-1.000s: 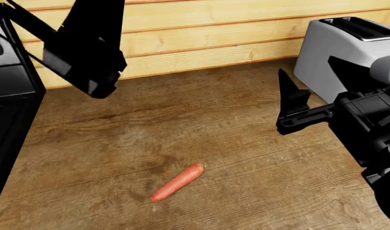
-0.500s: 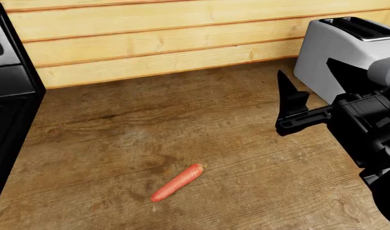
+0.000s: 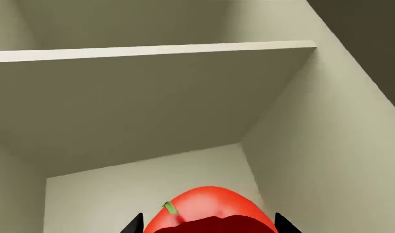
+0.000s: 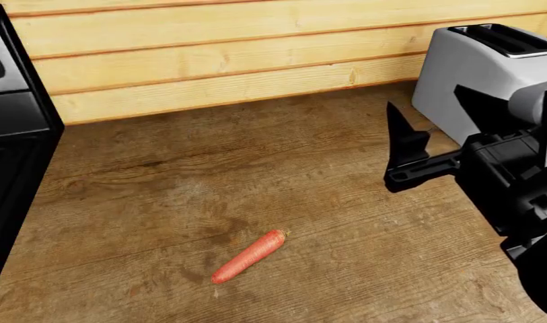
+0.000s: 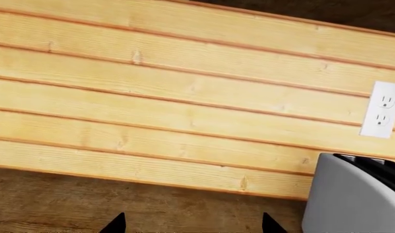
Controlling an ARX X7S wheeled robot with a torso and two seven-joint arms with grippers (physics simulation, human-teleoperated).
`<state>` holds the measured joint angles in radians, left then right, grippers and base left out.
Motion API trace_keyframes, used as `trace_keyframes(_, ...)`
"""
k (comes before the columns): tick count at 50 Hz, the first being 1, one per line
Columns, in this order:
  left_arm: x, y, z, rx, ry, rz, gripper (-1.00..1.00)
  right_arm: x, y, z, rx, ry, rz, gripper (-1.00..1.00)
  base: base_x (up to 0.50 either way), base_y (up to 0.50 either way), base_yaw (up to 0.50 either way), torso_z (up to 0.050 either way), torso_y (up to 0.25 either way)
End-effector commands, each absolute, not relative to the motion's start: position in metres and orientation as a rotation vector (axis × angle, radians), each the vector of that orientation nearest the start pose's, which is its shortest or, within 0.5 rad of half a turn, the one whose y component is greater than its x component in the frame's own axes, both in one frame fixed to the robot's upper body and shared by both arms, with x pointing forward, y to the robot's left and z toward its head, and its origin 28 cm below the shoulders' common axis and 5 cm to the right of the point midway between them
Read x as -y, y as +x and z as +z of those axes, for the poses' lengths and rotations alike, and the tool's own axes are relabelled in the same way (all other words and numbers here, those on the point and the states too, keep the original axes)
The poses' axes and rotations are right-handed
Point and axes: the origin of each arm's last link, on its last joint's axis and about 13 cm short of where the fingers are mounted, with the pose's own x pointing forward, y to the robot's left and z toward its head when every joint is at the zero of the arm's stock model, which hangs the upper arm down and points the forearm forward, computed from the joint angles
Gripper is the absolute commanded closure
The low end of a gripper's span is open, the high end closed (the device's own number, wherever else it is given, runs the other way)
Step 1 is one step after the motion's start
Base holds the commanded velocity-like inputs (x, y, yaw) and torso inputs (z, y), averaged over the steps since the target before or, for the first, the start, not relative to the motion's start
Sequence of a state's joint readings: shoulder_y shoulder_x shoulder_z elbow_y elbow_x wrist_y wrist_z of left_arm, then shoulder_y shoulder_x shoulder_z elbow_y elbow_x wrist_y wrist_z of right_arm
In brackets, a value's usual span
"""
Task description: Pick the tomato, carrot from the counter and place them in the cabinet. Then close the cabinet.
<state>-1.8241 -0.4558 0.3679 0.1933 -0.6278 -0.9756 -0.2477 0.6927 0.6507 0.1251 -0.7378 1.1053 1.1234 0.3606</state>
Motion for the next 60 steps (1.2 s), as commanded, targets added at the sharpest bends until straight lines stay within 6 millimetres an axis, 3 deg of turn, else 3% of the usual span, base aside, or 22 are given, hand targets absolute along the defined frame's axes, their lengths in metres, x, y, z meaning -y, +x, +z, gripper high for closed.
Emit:
trace_keyframes(1, -0.243, 0.258, 0.509, 0.816, 0.237, 0.075, 1.00, 0.160, 0.216, 0.255, 0.165, -0.118, 0.243, -1.00, 0.00, 0.00, 0.00, 0.000, 0.000)
trace_keyframes(19, -0.255, 0.284, 0.510, 0.663, 0.212, 0.167, 1.00, 0.161, 0.216, 0.250, 0.150, -0.118, 0.242, -1.00, 0.00, 0.00, 0.00, 0.000, 0.001)
trace_keyframes(29, -0.259, 0.284, 0.513, 0.609, 0.189, 0.173, 1.00, 0.159, 0.217, 0.252, 0.150, -0.118, 0.247, -1.00, 0.00, 0.00, 0.00, 0.000, 0.000)
trace_keyframes(30, -0.259, 0.284, 0.513, 0.610, 0.188, 0.172, -1.00, 0.159, 0.217, 0.252, 0.151, -0.118, 0.248, -1.00, 0.00, 0.00, 0.00, 0.000, 0.000)
trace_keyframes(44, -0.252, 0.272, 0.518, 0.670, 0.196, 0.116, -1.00, 0.158, 0.220, 0.251, 0.150, -0.115, 0.251, -1.00, 0.00, 0.00, 0.00, 0.000, 0.000)
trace_keyframes(60, -0.243, 0.236, 0.531, 0.923, 0.268, 0.084, -1.00, 0.159, 0.219, 0.249, 0.153, -0.107, 0.251, -1.00, 0.00, 0.00, 0.00, 0.000, 0.000)
